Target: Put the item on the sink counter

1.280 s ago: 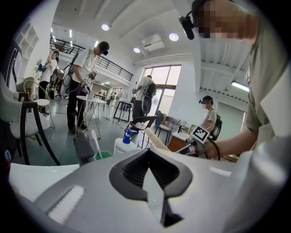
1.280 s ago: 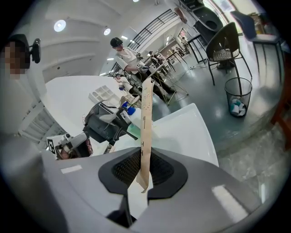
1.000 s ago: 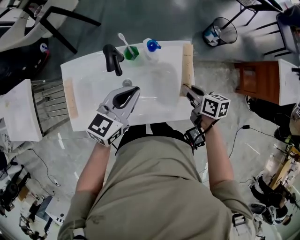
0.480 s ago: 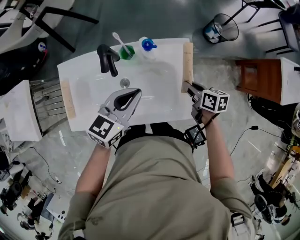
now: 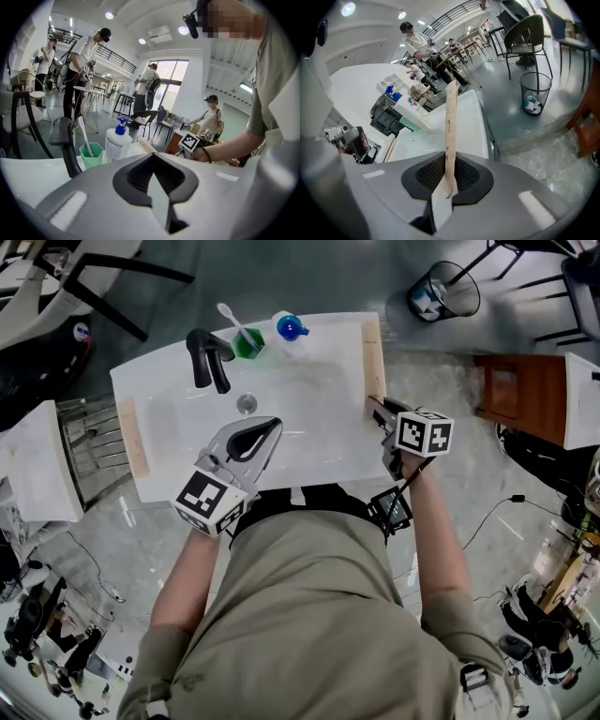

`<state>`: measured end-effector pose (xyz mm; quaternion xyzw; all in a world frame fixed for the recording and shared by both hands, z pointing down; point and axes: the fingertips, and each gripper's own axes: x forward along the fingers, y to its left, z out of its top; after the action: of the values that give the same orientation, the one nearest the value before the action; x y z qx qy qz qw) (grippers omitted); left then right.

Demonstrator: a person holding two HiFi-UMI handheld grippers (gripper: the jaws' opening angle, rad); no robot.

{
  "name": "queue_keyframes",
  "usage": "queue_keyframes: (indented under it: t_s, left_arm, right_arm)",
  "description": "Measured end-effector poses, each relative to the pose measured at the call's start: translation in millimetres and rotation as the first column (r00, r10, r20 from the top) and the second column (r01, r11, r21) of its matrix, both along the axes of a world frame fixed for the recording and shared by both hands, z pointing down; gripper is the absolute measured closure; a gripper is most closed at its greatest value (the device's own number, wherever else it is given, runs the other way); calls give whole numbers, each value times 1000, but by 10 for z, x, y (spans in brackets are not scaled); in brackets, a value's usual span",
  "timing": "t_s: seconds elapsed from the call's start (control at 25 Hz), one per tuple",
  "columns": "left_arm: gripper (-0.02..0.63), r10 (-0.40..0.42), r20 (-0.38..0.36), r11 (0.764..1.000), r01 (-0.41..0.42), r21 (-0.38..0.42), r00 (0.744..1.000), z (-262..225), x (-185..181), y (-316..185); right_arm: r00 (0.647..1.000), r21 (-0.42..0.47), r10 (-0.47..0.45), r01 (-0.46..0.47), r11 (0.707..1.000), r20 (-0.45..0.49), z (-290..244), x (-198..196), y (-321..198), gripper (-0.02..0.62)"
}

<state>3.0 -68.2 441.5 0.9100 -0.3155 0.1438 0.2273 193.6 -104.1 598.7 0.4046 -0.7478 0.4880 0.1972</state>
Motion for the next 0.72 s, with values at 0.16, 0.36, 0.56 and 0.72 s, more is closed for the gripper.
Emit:
queue_keyframes:
  t_s: [0.16, 0.36, 0.56, 0.72]
  left_arm:
    - [600, 1, 5, 1000, -1, -5, 1000, 9, -18, 2]
    - [600, -1, 6, 1000, 1, -10, 1000, 28, -40, 1]
    - [600, -4, 5, 1000, 4, -13, 1000, 17, -57, -1]
    - [600, -9, 2, 1000, 9, -13, 1000, 11, -86, -11]
  right_arm:
    - [1000, 3, 14, -14, 1000, -18, 43, 11, -41, 543]
    - [997, 4, -1, 1, 1000, -77, 95, 25, -66, 543]
    - [993, -8, -7, 6, 1000, -118, 121, 41, -71, 543]
    - [993, -24, 5, -7, 1000, -115, 141, 38, -88, 541]
